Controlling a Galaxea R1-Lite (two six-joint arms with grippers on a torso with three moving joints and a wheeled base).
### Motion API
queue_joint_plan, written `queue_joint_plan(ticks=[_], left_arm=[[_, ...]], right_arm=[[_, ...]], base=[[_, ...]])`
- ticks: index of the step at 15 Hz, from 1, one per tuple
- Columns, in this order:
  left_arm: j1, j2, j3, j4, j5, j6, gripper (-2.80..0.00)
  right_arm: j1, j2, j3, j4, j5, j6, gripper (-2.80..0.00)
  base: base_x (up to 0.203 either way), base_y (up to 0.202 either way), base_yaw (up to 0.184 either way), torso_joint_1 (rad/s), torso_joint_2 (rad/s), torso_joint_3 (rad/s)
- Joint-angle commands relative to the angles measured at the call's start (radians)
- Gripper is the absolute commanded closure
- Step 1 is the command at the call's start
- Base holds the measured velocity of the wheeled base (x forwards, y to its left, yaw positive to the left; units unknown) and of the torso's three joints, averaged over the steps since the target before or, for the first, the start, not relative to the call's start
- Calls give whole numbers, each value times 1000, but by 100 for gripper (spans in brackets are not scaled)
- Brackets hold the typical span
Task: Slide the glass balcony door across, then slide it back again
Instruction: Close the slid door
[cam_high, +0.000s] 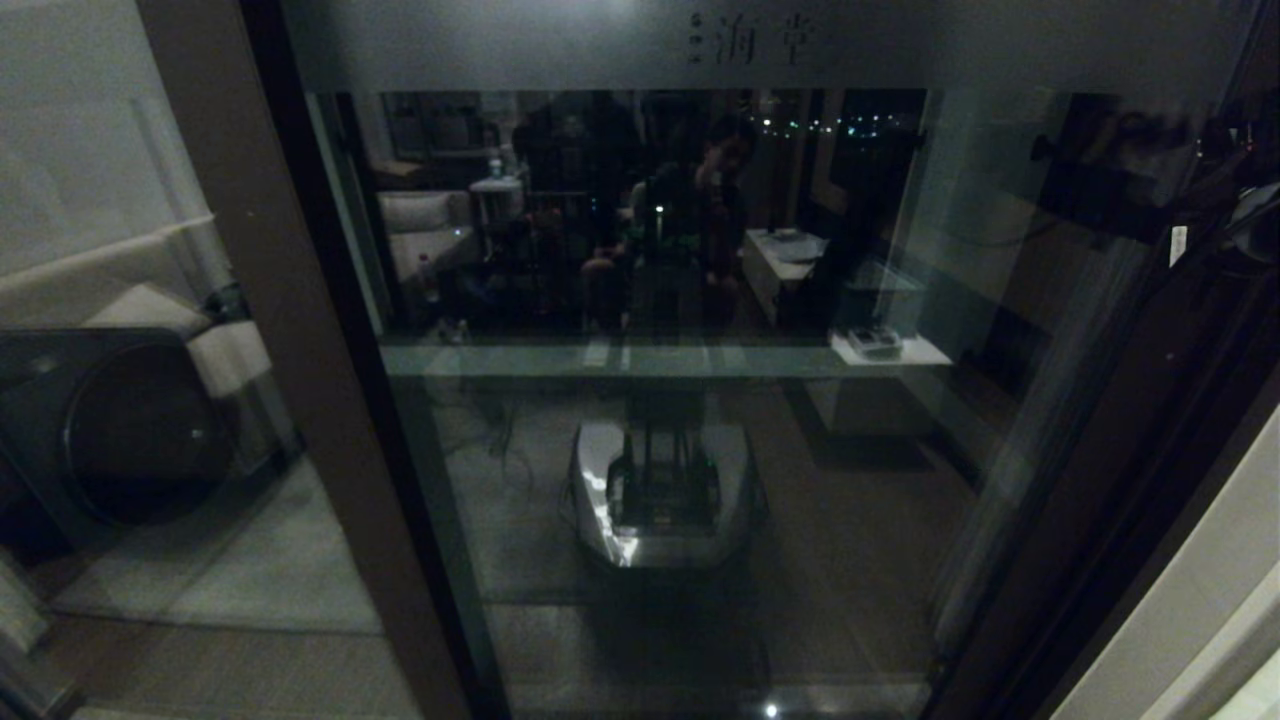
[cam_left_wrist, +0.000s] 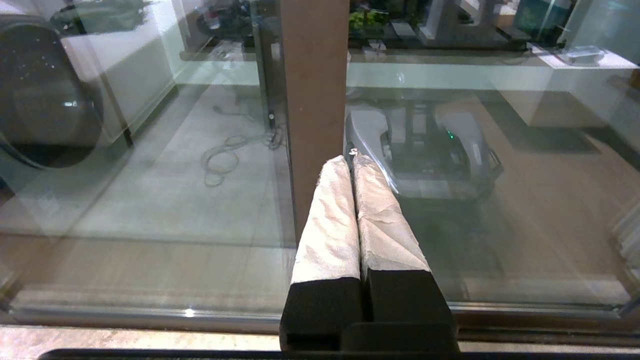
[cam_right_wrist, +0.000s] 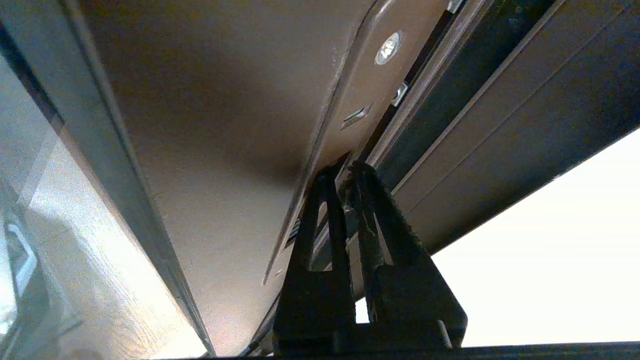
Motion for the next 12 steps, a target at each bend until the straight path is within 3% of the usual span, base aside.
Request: queue_joint_plan(ticks=[1, 12], left_arm=[[0, 0, 2, 0, 0, 0, 0], [0, 0, 2, 0, 0, 0, 0]], right_arm=[[-1, 4, 0, 2, -3, -1, 0], [-9, 7, -3, 0, 10, -2, 0]], base=[[0, 0, 0, 0, 0, 0], [0, 0, 0, 0, 0, 0]])
